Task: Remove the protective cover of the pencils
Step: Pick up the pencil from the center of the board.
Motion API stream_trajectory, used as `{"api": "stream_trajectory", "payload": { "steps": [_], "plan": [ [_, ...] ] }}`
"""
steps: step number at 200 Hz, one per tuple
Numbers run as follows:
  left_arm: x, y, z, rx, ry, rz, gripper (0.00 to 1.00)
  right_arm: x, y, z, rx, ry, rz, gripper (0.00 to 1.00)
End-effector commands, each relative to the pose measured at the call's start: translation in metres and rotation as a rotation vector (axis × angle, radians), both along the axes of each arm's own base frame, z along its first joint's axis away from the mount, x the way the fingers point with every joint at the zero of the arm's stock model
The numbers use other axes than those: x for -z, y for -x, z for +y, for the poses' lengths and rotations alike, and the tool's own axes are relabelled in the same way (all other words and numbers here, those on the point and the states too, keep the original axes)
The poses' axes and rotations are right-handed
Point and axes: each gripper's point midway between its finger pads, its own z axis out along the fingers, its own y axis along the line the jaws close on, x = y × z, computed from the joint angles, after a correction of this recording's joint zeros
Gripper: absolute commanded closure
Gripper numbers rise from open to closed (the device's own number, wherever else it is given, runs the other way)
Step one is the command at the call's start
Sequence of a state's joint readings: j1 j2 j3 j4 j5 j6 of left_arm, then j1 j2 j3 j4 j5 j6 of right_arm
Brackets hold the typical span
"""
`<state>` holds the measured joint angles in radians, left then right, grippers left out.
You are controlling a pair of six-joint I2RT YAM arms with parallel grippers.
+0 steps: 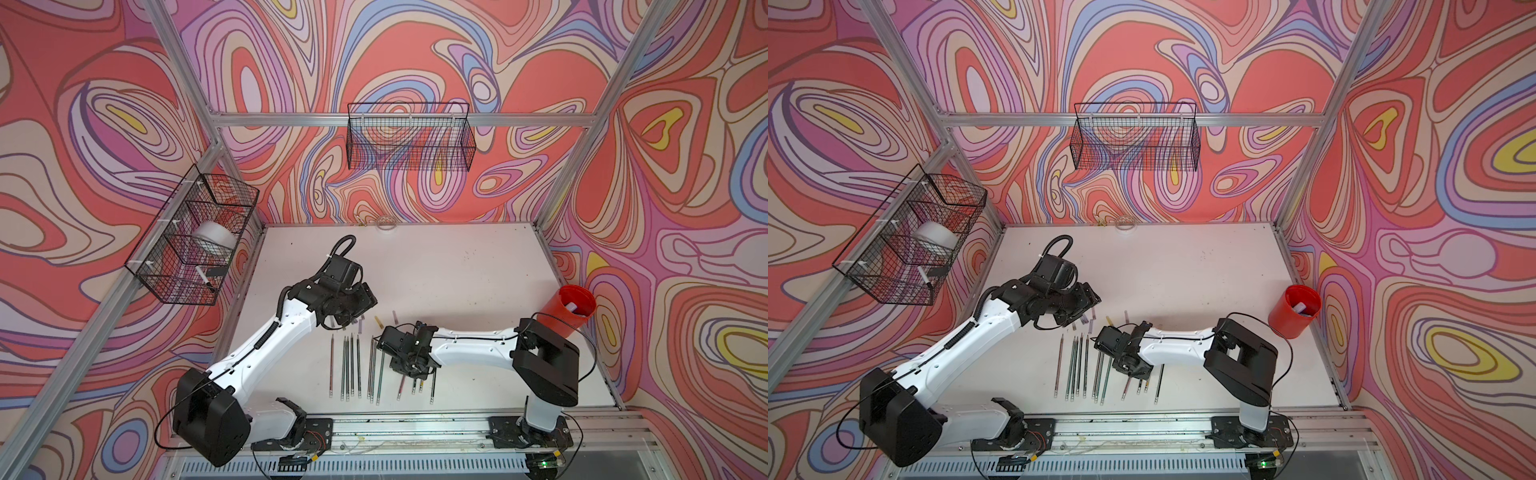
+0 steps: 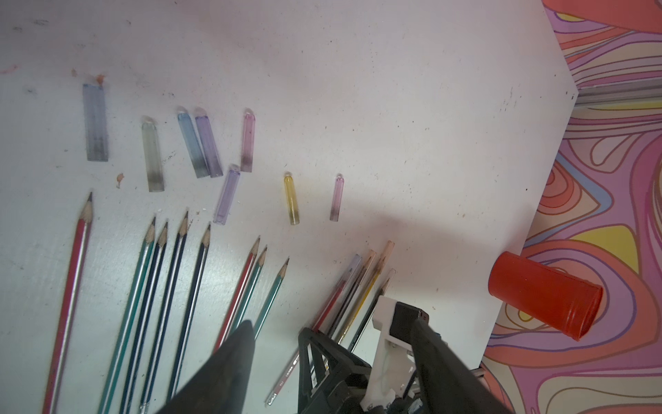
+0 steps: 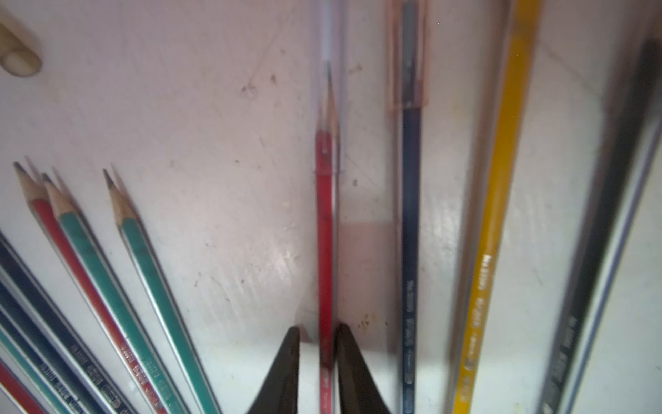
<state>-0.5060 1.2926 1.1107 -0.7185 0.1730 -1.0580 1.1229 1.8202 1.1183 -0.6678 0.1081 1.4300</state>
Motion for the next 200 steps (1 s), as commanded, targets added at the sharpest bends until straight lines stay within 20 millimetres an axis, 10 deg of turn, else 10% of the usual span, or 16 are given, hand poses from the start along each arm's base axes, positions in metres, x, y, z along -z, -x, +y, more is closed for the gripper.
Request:
{"api": "stream_trajectory", "payload": {
  "steps": [1,90,200],
  "plan": [
    [-0.007,0.011,0.01,-0.079,0.014,0.023,0.22,0.021,0.014,-0.015,-0.015,0.083,0.061,0.84],
    [-0.064,0.029,0.005,-0.134,0.199,0.041,0.08,0.0,-0.001,-0.008,-0.11,0.118,-0.016,0.93],
    [-0.061,0.008,-0.002,-0.148,0.352,0.081,0.07,-0.022,-0.02,0.011,-0.182,0.049,-0.14,0.92]
  ]
}}
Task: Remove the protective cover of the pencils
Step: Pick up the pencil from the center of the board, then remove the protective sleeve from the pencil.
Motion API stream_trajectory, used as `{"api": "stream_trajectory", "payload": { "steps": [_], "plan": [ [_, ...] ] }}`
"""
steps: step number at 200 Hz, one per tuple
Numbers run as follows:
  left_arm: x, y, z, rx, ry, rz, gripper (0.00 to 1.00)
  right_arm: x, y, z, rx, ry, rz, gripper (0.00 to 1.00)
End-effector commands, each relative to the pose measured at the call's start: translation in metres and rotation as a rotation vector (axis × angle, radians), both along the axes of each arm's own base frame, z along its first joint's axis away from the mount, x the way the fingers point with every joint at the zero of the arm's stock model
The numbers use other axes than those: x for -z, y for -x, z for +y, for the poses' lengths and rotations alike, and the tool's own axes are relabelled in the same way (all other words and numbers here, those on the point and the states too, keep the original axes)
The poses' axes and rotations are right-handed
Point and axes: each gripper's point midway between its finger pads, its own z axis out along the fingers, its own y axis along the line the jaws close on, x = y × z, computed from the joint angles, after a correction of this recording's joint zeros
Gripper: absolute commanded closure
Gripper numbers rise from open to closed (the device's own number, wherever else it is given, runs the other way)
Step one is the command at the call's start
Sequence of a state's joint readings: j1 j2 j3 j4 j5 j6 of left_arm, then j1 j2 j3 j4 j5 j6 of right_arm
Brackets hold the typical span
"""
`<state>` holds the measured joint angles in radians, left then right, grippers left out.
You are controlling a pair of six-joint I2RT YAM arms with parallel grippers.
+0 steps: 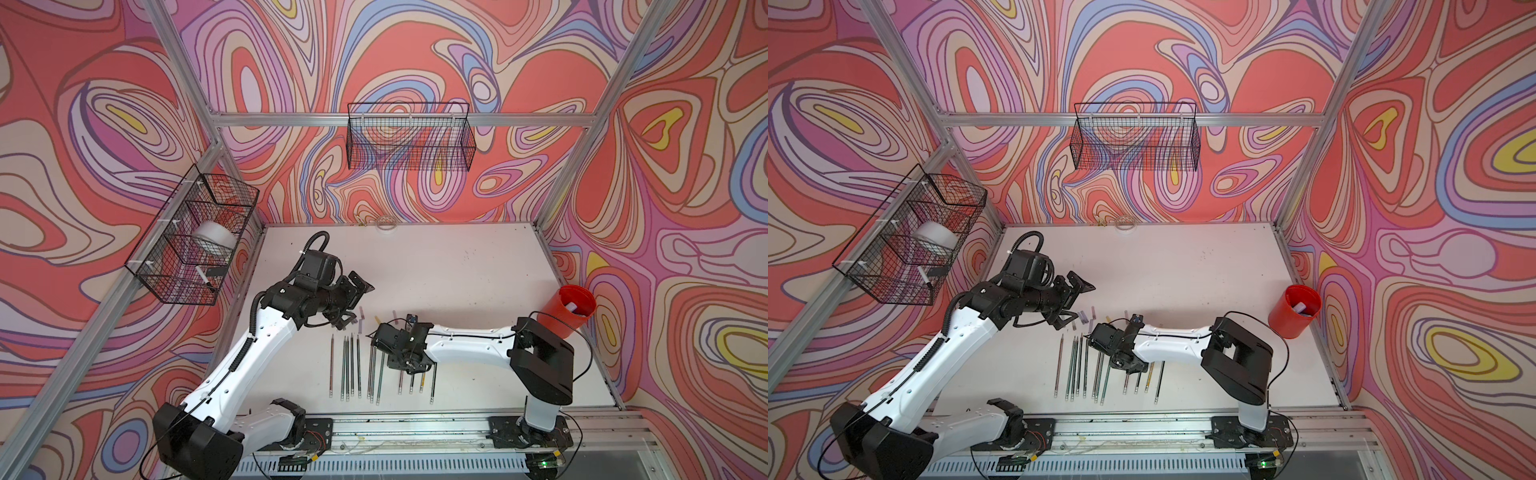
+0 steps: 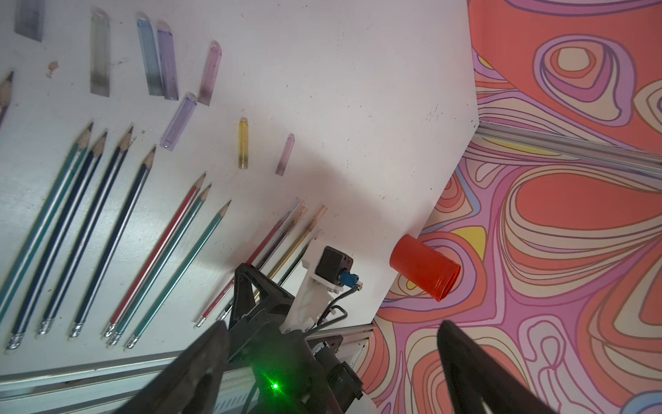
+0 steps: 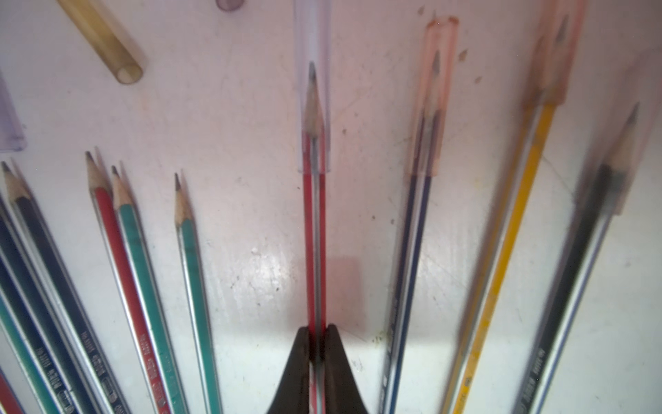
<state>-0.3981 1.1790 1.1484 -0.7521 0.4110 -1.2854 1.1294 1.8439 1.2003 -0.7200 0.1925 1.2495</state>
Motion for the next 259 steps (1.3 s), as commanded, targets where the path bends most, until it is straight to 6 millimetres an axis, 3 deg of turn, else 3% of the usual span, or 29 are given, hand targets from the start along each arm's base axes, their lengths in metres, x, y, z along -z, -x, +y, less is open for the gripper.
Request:
{"api": "stream_trajectory", "payload": {
  "steps": [1,68,72,83,130,151,182,201,231,259],
  "plan": [
    [-0.008,-0.004,-0.004,-0.008,0.033,-0.007,0.07,-0.008,-0.004,0.004,-0.02,-0.023,-0.04,0.92],
    [-0.024,-0.001,0.003,-0.034,0.041,-0.063,0.05,-0.018,-0.008,0.004,-0.022,-0.057,-0.081,0.91],
    [-0.026,-0.002,0.003,-0.032,0.04,-0.068,0.05,-0.027,-0.008,0.005,-0.022,-0.082,-0.092,0.92],
    [-0.03,-0.002,0.004,-0.025,0.026,-0.079,0.05,-0.028,-0.007,0.004,-0.016,-0.091,-0.094,0.92],
    [-0.04,0.018,0.014,-0.049,0.03,-0.124,0.02,-0.048,-0.012,0.008,-0.03,-0.18,-0.162,0.91],
    [-0.026,0.019,0.027,-0.092,0.002,-0.186,0.0,-0.061,-0.015,0.014,-0.052,-0.226,-0.197,0.91],
    [0.011,0.012,0.011,-0.047,0.091,-0.225,0.0,-0.082,-0.017,0.017,-0.08,-0.305,-0.258,0.91],
    [0.009,0.004,0.0,0.002,0.124,-0.274,0.02,-0.102,-0.019,0.025,-0.129,-0.376,-0.31,0.91],
    [0.007,-0.003,-0.006,0.1,0.032,-0.281,0.02,-0.131,-0.018,0.04,-0.226,-0.459,-0.365,0.91],
    [0.014,-0.009,-0.021,0.169,0.006,-0.253,0.06,-0.139,-0.013,0.045,-0.261,-0.496,-0.363,0.92]
  ]
}}
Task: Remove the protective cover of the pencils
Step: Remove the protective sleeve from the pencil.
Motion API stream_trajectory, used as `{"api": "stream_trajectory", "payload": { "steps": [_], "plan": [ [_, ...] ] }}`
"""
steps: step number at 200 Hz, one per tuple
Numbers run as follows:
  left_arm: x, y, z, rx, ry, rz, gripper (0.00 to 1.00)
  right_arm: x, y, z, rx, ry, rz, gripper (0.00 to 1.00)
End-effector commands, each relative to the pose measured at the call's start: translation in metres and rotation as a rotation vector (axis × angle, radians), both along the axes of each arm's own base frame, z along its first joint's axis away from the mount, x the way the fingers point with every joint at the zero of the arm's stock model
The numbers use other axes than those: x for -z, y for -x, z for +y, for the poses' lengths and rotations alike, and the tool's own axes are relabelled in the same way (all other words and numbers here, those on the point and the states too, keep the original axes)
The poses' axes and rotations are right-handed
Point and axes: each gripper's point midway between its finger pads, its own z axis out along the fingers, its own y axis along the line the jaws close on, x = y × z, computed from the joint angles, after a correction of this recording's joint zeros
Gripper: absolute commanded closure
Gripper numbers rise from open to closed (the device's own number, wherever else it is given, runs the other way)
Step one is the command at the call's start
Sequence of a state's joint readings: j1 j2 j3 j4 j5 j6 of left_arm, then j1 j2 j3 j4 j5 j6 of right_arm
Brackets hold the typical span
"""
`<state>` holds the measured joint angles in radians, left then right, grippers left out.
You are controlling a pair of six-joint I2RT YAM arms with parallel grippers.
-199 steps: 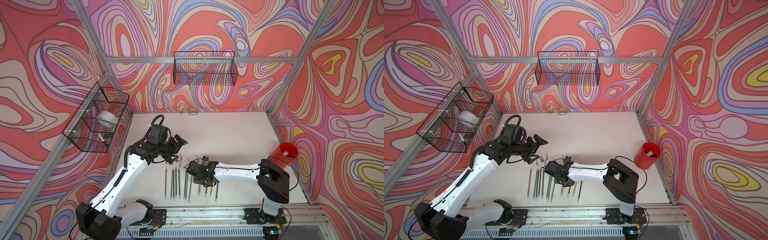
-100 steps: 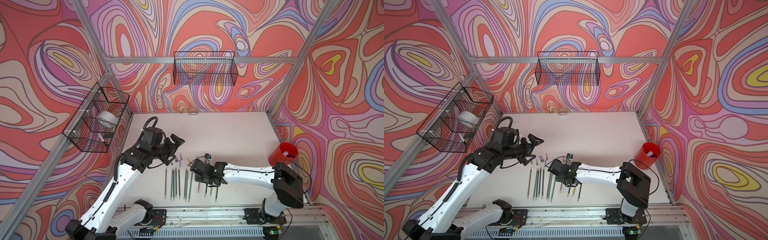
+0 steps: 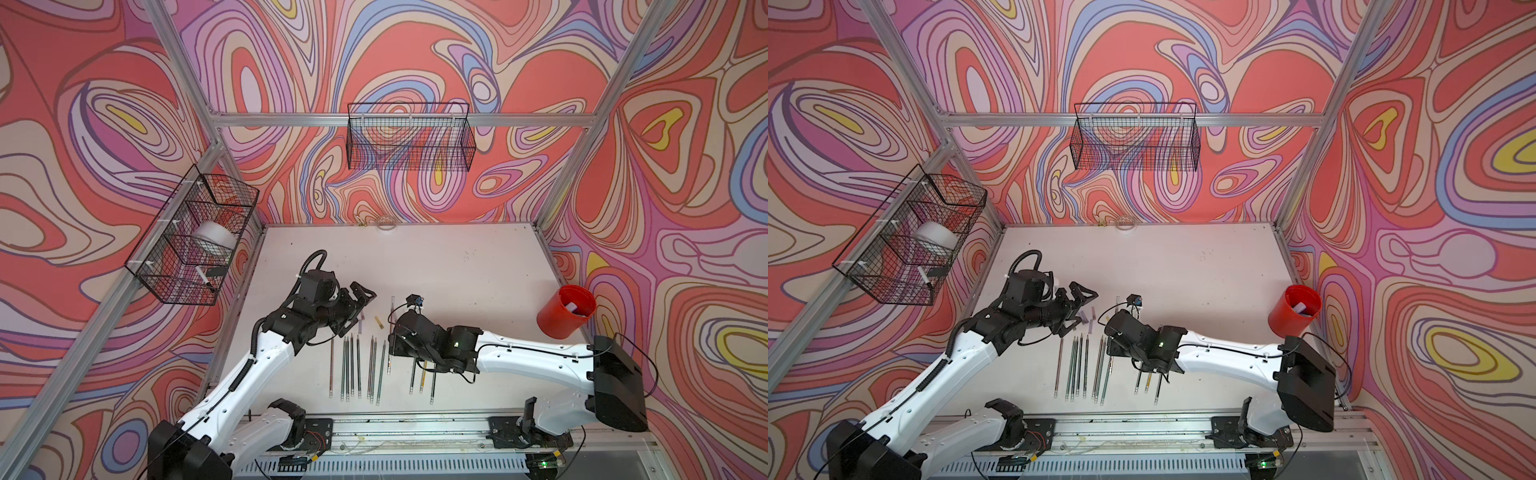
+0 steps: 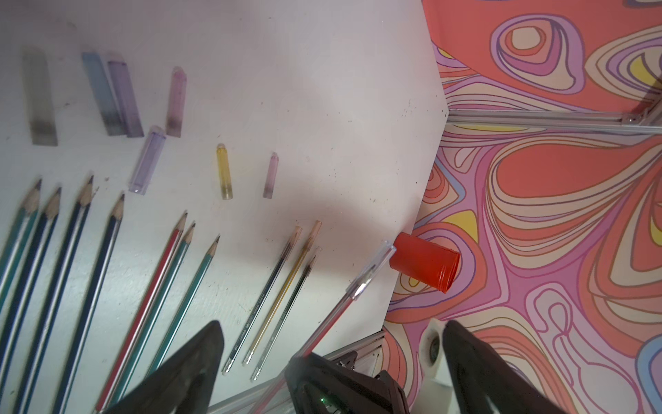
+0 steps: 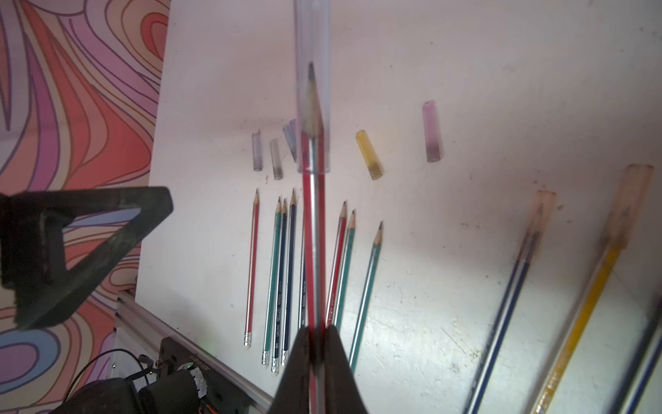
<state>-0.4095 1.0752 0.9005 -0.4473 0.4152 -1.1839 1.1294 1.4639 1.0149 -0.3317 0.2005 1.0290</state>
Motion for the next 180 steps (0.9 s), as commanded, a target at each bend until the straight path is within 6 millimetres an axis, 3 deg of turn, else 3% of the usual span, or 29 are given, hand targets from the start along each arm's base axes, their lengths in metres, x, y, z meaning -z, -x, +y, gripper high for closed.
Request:
{"api": "stream_trajectory", "payload": {
  "steps": [1,31,57,96,158,180],
  "plan": [
    [-0.007,-0.005,-0.015,0.089,-0.021,-0.047,0.06,-0.017,0.004,0.012,-0.073,-0.051,-0.043,0.92],
    [-0.006,-0.006,-0.029,0.151,-0.099,-0.058,0.09,-0.014,0.011,0.012,-0.102,-0.062,-0.027,0.92],
    [0.007,-0.003,-0.029,0.176,-0.172,-0.015,0.13,-0.02,0.014,0.012,-0.119,-0.093,-0.036,0.92],
    [0.005,-0.004,-0.031,0.201,-0.21,-0.033,0.17,-0.026,0.015,0.013,-0.13,-0.124,-0.048,0.92],
    [0.005,-0.005,-0.039,0.23,-0.191,-0.03,0.37,-0.029,0.015,0.024,-0.149,-0.149,-0.04,0.93],
    [0.007,-0.005,-0.039,0.224,-0.189,-0.029,0.52,-0.028,0.014,0.028,-0.148,-0.15,-0.032,0.93]
  ]
}}
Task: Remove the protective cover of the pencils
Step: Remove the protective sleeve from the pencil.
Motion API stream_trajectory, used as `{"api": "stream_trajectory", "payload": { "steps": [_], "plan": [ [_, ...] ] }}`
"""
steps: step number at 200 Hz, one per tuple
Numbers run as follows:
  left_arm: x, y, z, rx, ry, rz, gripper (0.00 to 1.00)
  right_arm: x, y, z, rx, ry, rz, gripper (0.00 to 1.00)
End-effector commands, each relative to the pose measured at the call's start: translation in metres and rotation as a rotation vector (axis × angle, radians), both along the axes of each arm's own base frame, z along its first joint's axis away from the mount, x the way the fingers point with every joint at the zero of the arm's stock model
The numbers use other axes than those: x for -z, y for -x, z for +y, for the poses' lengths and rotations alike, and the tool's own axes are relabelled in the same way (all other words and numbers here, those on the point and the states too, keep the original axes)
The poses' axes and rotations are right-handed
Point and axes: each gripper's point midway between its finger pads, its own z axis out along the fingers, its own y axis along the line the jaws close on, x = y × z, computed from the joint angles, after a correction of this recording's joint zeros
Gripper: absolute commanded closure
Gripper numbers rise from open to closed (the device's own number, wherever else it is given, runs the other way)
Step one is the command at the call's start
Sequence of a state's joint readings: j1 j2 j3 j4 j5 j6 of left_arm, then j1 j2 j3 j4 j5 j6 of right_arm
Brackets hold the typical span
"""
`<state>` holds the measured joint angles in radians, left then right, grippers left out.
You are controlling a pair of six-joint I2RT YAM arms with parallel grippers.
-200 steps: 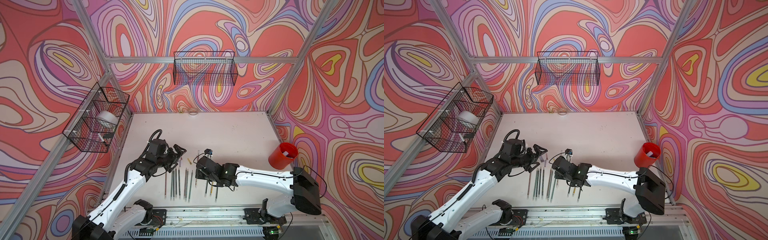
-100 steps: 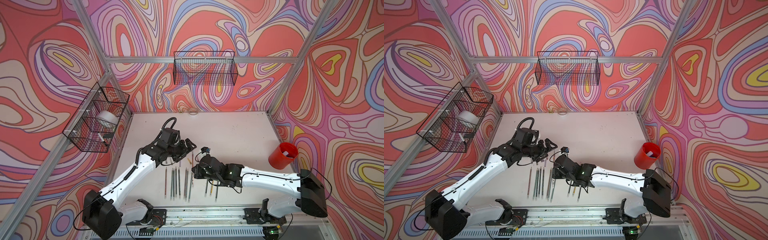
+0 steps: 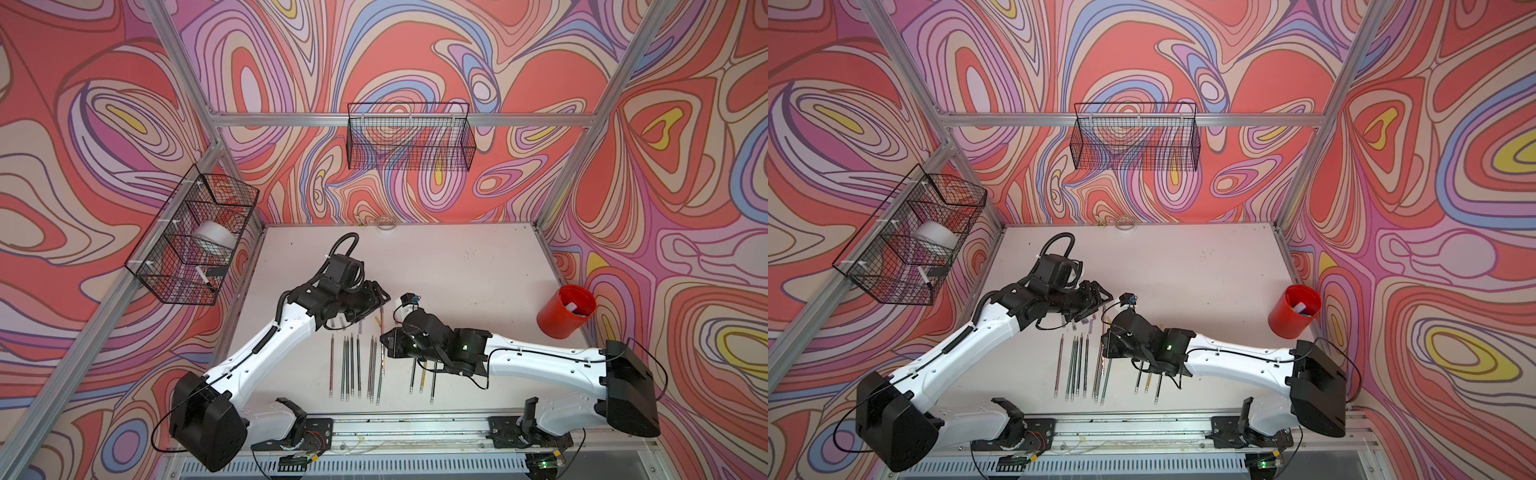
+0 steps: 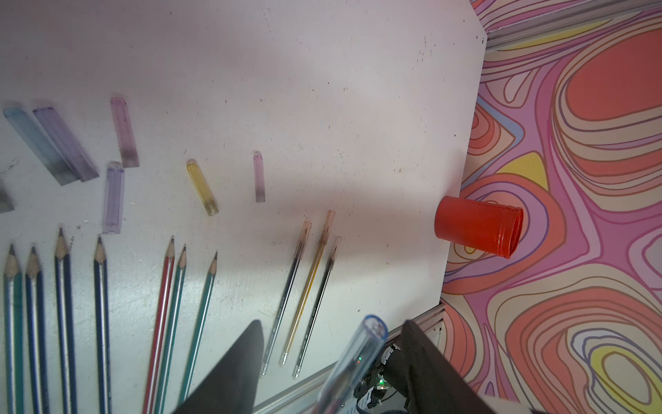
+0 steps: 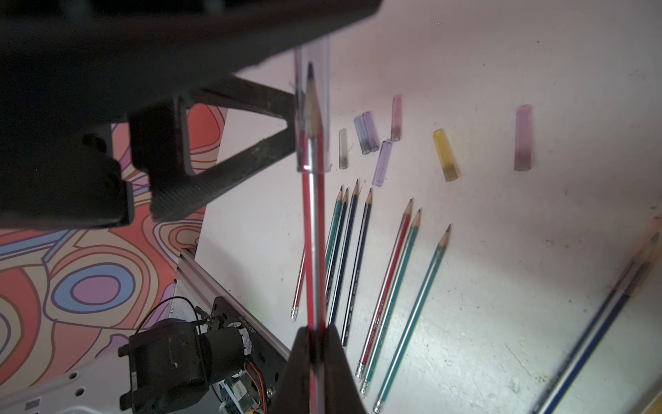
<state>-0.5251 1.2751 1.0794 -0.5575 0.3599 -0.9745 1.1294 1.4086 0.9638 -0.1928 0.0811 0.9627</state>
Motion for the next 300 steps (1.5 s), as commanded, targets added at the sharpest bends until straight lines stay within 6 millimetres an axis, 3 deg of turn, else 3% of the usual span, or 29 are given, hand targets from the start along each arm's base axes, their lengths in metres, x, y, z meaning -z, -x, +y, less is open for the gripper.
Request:
{"api": "stream_trajectory", "payload": {
  "steps": [1,25,85,129,197,247,300],
  "plan": [
    [-0.002,0.001,-0.002,0.011,-0.001,-0.002,0.52,-0.004,0.0,0.01,-0.014,-0.016,0.001,0.93],
    [-0.004,0.001,-0.007,0.02,0.016,0.003,0.62,-0.003,-0.001,0.014,-0.017,-0.014,0.006,0.93],
    [-0.005,0.001,-0.006,0.019,0.006,0.004,0.73,-0.001,-0.002,0.02,-0.019,-0.015,0.015,0.94],
    [-0.002,0.001,-0.005,0.013,-0.003,0.009,0.89,-0.003,-0.002,0.02,-0.018,-0.017,0.015,0.94],
    [-0.006,-0.002,-0.008,0.014,0.009,-0.004,0.92,0.005,-0.003,0.024,-0.012,-0.01,0.035,0.8],
    [-0.006,-0.007,0.001,-0.004,-0.054,-0.031,0.92,0.001,-0.004,0.021,-0.007,-0.01,0.025,0.98],
    [-0.021,-0.029,0.017,-0.081,-0.161,-0.103,0.95,-0.008,0.001,0.014,-0.015,-0.035,0.012,1.0]
  ]
}}
